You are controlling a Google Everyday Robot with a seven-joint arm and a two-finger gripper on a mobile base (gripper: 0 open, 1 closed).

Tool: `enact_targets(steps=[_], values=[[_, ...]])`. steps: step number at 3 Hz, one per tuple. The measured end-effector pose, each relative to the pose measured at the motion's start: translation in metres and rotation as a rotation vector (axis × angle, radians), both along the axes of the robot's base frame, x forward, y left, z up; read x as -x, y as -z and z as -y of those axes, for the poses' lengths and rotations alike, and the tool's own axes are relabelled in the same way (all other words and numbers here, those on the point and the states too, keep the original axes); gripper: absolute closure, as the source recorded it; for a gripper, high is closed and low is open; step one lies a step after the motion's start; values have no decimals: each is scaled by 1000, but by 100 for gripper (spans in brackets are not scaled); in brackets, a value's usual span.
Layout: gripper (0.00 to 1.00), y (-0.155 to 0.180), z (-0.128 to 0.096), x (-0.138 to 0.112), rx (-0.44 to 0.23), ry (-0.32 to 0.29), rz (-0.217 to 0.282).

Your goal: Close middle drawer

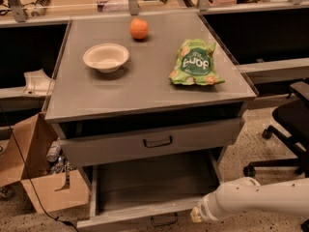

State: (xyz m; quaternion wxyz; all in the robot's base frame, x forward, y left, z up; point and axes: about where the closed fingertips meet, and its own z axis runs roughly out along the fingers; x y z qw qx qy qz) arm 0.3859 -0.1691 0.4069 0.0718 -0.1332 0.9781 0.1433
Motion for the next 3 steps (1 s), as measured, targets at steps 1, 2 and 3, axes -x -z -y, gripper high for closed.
enact_targets(steps=[1, 2, 3], values=[[100, -2, -7, -6, -24, 12, 13], [100, -11, -32, -20, -88, 12, 50], [100, -11, -32, -19, -88, 12, 49]])
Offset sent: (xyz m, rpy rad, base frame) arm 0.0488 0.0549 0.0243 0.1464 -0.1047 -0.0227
